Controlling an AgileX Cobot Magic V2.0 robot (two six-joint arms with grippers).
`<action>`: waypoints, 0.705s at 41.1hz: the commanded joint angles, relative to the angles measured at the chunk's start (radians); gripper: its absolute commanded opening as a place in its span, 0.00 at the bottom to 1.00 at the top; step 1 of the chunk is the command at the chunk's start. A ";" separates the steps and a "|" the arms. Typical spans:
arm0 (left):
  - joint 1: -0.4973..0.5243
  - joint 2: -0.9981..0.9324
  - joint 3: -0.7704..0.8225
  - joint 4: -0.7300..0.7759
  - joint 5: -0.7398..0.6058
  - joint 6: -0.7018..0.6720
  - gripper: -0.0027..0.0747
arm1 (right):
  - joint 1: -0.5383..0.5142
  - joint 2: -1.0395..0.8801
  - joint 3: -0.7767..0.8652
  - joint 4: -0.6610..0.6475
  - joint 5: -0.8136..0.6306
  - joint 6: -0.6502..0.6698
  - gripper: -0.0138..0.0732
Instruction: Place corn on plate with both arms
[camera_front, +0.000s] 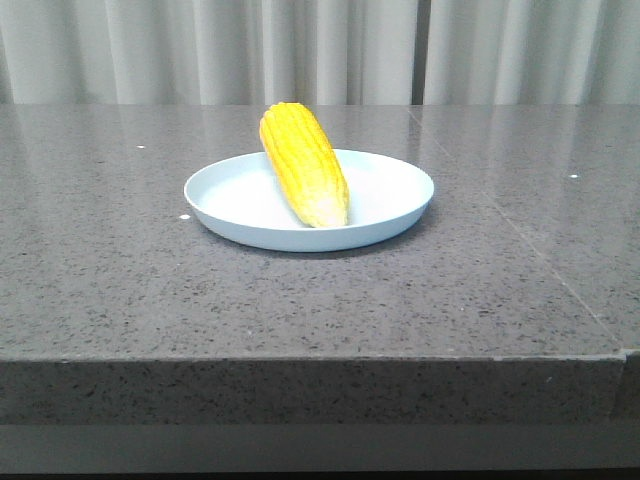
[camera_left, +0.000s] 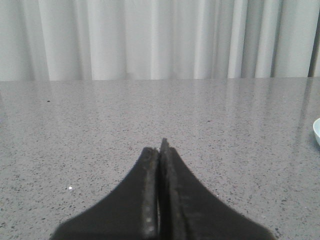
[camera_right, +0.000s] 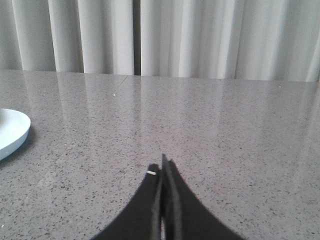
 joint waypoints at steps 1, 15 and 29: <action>0.001 -0.015 0.021 -0.009 -0.081 0.001 0.01 | 0.004 -0.017 -0.022 0.005 -0.087 -0.005 0.08; 0.001 -0.015 0.021 -0.009 -0.081 0.001 0.01 | 0.001 -0.017 -0.021 -0.031 -0.119 0.086 0.08; 0.001 -0.015 0.021 -0.009 -0.081 0.001 0.01 | 0.001 -0.017 -0.021 -0.031 -0.125 0.085 0.08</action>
